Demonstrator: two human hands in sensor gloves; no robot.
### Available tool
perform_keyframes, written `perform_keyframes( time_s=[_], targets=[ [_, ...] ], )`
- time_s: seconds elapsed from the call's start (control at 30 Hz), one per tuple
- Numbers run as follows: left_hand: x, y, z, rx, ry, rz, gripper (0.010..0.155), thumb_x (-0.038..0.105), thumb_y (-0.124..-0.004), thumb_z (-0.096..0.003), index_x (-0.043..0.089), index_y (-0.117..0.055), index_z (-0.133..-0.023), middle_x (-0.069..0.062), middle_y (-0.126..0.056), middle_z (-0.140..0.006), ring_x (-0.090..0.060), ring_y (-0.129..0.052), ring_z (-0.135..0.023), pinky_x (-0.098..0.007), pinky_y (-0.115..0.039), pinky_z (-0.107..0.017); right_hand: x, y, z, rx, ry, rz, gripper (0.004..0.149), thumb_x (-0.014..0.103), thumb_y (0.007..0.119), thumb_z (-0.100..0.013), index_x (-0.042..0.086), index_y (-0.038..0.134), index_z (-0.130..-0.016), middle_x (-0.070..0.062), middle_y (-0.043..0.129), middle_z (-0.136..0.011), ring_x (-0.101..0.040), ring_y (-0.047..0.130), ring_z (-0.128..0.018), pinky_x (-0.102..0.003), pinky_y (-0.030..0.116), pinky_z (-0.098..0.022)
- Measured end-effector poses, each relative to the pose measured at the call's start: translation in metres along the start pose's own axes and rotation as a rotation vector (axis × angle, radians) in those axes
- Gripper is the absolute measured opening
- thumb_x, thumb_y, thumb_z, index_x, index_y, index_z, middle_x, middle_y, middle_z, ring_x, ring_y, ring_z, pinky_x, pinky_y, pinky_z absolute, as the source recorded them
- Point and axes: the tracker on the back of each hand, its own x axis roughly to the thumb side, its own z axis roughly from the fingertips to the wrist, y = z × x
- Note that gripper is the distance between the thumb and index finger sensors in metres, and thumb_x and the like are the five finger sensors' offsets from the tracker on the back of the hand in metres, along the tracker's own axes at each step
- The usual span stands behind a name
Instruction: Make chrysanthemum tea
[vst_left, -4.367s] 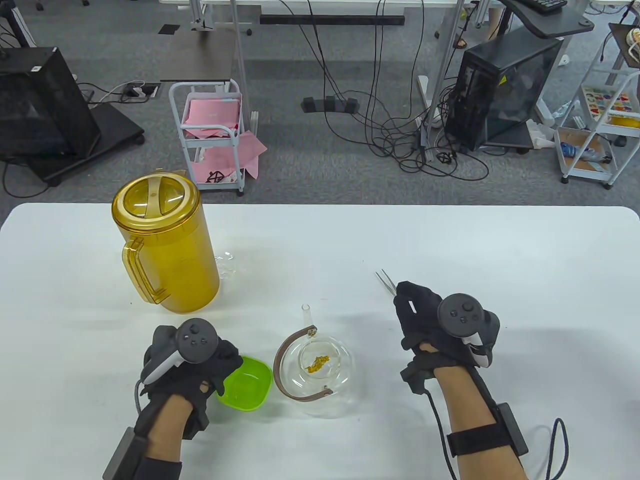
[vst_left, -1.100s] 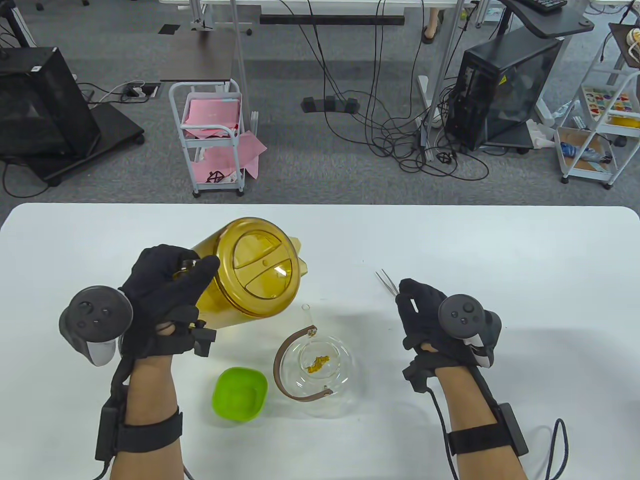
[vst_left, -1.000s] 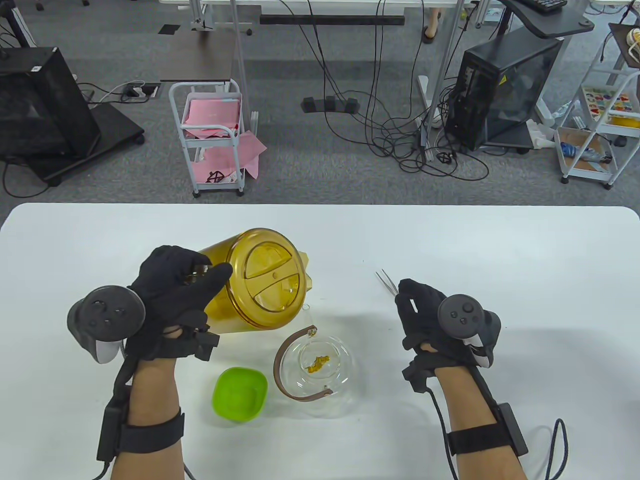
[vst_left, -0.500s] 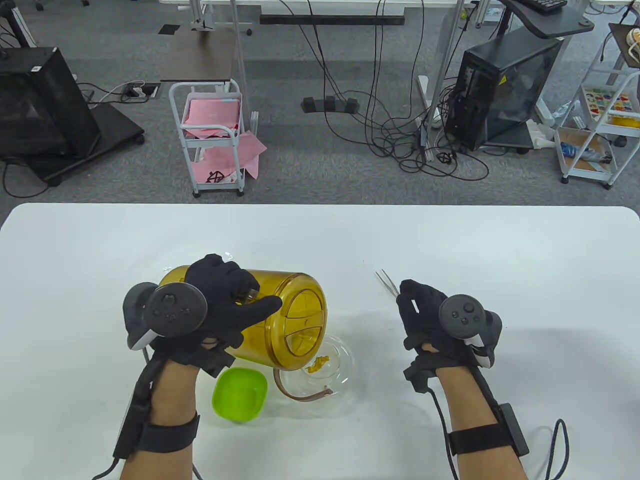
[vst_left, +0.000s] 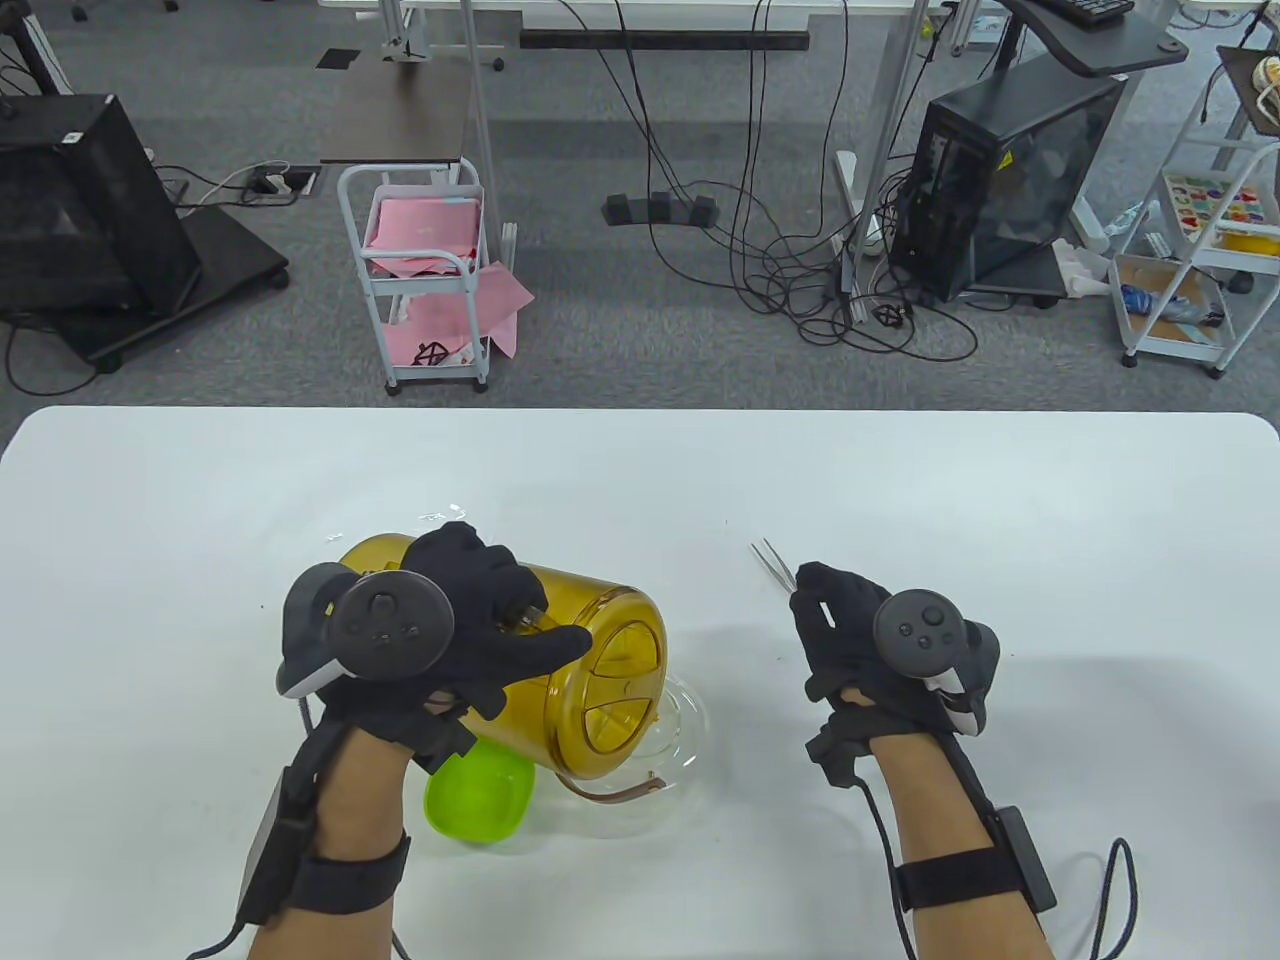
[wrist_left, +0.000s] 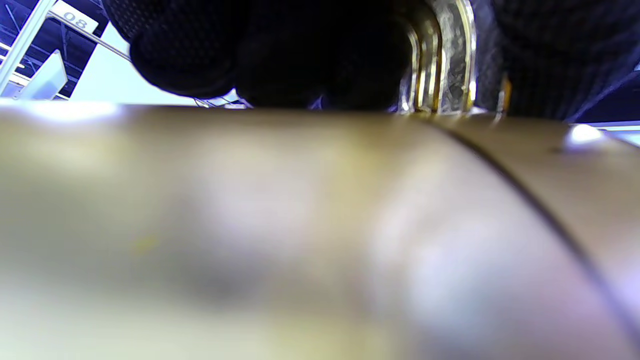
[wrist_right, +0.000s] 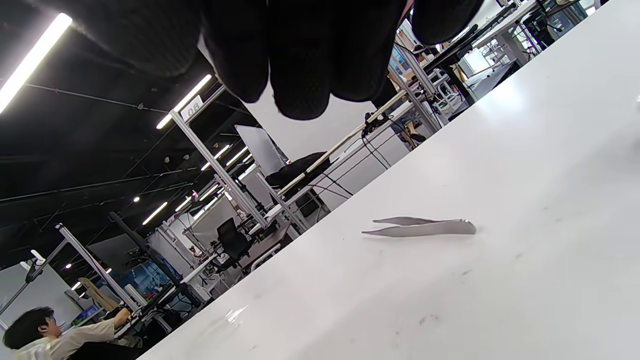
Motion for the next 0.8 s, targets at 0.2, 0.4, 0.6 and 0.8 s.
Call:
perform_keyframes(
  time_s=[0.2,0.4,0.6,0.8],
  targets=[
    [0.006,-0.003,-0.001,-0.021,-0.007,-0.028,0.054,0.076,-0.092,-0.0425,0.025,-0.1,-0.057,-0.004,-0.103,-0.048,-0.035,-0.092,-0.054,-0.067,-0.057,-0.074,0.0,0.0,0.0,0.001,0.0,0.002,0.052,0.053,0.067,-0.058,0.026,0.07,-0.103,-0.004,0.072,-0.104,-0.038,0.069,-0.104,-0.067,0.047,-0.075],
    [0.012,-0.006,-0.002,-0.035,-0.016,-0.05,0.053,0.075,-0.092,-0.0429,0.024,-0.1,-0.057,-0.004,-0.103,-0.048,-0.035,-0.092,-0.054,-0.067,-0.057,-0.074,0.0,0.0,0.0,0.002,-0.002,0.004,0.052,0.053,0.067,-0.058,0.027,0.07,-0.103,-0.004,0.072,-0.104,-0.038,0.069,-0.104,-0.067,0.047,-0.074],
    [0.017,-0.009,-0.003,-0.049,-0.025,-0.072,0.053,0.075,-0.092,-0.0429,0.024,-0.1,-0.057,-0.004,-0.103,-0.048,-0.035,-0.092,-0.054,-0.068,-0.056,-0.074,0.0,0.0,0.0,0.002,-0.001,0.005,0.052,0.052,0.067,-0.058,0.027,0.07,-0.103,-0.004,0.072,-0.104,-0.038,0.069,-0.104,-0.067,0.047,-0.074],
    [0.023,-0.012,-0.004,-0.059,-0.036,-0.09,0.053,0.074,-0.092,-0.0433,0.024,-0.1,-0.058,-0.005,-0.102,-0.049,-0.035,-0.092,-0.055,-0.068,-0.055,-0.075,0.0,0.001,0.0,0.004,-0.003,0.01,0.052,0.053,0.067,-0.058,0.027,0.07,-0.103,-0.004,0.072,-0.104,-0.038,0.069,-0.104,-0.067,0.047,-0.074]
  ],
)
